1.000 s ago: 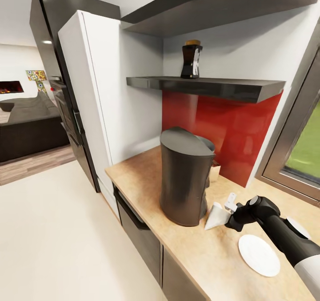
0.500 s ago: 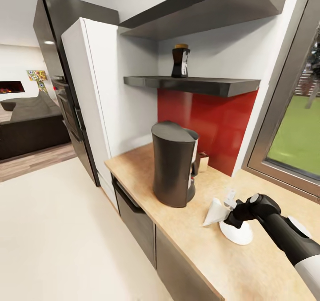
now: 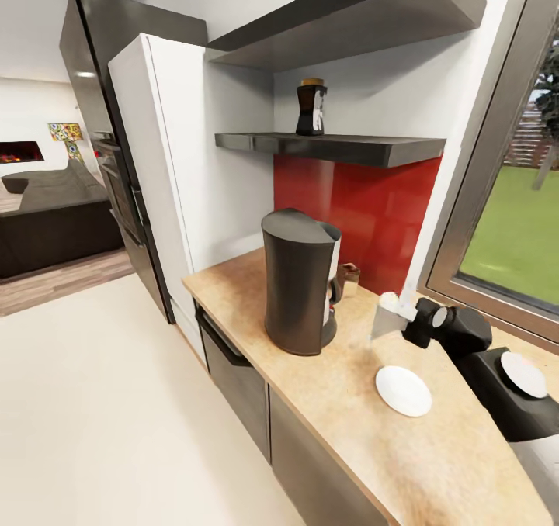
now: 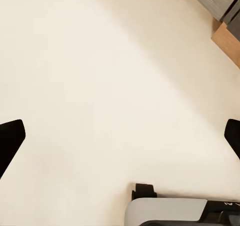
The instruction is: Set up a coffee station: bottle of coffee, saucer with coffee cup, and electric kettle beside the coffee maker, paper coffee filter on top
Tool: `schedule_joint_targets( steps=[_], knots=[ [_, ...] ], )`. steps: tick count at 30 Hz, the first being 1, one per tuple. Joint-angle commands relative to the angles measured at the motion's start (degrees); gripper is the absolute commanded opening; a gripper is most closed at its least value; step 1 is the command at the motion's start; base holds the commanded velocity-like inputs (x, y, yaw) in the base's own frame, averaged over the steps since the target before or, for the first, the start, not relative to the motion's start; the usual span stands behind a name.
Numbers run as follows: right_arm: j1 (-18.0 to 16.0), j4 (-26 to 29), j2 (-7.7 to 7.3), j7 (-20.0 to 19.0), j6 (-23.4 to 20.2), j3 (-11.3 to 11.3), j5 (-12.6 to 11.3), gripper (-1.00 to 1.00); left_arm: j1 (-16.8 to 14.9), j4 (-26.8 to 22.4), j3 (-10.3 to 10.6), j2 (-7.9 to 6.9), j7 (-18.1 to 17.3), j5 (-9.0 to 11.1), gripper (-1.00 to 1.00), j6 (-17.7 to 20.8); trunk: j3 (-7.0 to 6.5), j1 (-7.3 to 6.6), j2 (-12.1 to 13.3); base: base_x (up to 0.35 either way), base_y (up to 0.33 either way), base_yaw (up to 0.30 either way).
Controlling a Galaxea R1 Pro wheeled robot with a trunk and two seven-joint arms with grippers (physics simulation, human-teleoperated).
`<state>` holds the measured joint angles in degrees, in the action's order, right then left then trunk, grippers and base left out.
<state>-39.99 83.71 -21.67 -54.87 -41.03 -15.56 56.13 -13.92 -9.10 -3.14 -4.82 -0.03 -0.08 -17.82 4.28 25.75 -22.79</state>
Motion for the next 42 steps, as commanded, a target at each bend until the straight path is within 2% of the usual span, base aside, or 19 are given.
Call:
schedule_joint_targets(
  steps=[1,3,5,6,8,9,11,14,16,22,27,37,38,42],
  knots=[
    [-1.65,0.09,-0.01,-0.41,-1.42,-0.12,0.82,-1.00,-0.05,0.04,-0.29,0.00,-0.06,-0.01,1.00,-0.19,0.14,0.04,-0.13,0.000,0.000,0.000],
    [-6.18,0.13,0.09,-0.47,-4.84,-0.20,2.65,-1.00,-0.05,0.04,-0.33,-0.01,-0.06,-0.01,1.00,-0.18,0.14,0.04,-0.13,0.000,0.000,0.000],
    [-8.38,0.09,0.81,-0.59,-5.79,-0.34,5.73,-1.00,-0.05,0.04,-0.36,-0.01,-0.06,-0.01,1.00,-0.16,0.14,0.04,-0.13,0.000,0.000,0.000],
    [-9.97,0.02,2.21,-0.71,-6.07,-0.36,9.26,-1.00,-0.05,0.04,-0.37,-0.01,-0.06,-0.01,1.00,-0.17,0.14,0.04,-0.13,0.000,0.000,0.000],
    [-11.76,-0.02,3.64,-1.94,-6.19,-0.38,13.62,-1.00,-0.05,0.04,-0.37,-0.01,-0.06,-0.01,1.00,-0.19,0.14,0.04,-0.13,0.000,0.000,0.000],
    [-12.36,-0.02,4.19,-3.42,-6.25,-0.40,15.08,-1.00,-0.05,0.04,-0.37,-0.01,-0.06,-0.01,1.00,-0.19,0.14,0.04,-0.13,0.000,0.000,0.000],
    [-15.28,-0.08,6.29,-8.14,-6.32,-0.43,19.58,-1.00,-0.05,0.04,-0.37,-0.01,-0.06,-0.01,1.00,-0.19,0.14,0.04,-0.13,0.000,0.000,0.000],
    [-17.42,-0.17,8.20,-9.80,-6.28,-0.43,23.29,-1.00,-0.05,0.04,-0.37,-0.01,-0.06,-0.01,1.00,-0.19,0.14,0.04,-0.13,0.000,0.000,0.000],
    [-18.05,-0.09,8.84,-9.35,-5.62,-1.09,22.57,-1.00,0.61,0.71,-0.10,-0.67,0.08,-0.66,1.00,0.25,0.14,0.04,-0.13,0.000,0.000,0.000],
    [-19.98,-0.45,10.75,-9.11,-4.03,-2.19,23.71,-1.00,2.08,2.68,-0.06,-1.47,0.11,-0.76,1.00,0.18,0.14,0.04,-0.13,0.000,0.000,0.000],
    [-21.59,-0.56,12.36,-9.11,-2.38,-0.58,23.30,-1.00,2.29,3.69,-0.05,-1.66,0.12,-0.80,1.00,0.16,0.14,0.04,-0.13,0.000,0.000,0.000],
    [-22.58,-0.51,12.77,-9.11,0.87,2.63,20.13,-1.00,2.32,3.75,-0.10,-2.01,0.12,-0.80,1.00,0.46,0.14,0.04,-0.13,0.026,0.000,0.000],
    [-22.58,-0.49,12.78,-9.11,19.23,8.44,19.55,-1.00,2.32,3.76,-0.11,-2.02,0.12,-0.80,1.00,0.53,0.14,0.04,-0.13,0.241,0.000,0.000],
    [-22.58,-0.44,12.79,-9.11,19.26,8.44,19.55,-1.00,2.34,3.82,-0.11,-2.00,0.21,-0.80,1.00,0.59,0.14,0.04,-0.13,0.194,0.000,0.000]
  ],
)
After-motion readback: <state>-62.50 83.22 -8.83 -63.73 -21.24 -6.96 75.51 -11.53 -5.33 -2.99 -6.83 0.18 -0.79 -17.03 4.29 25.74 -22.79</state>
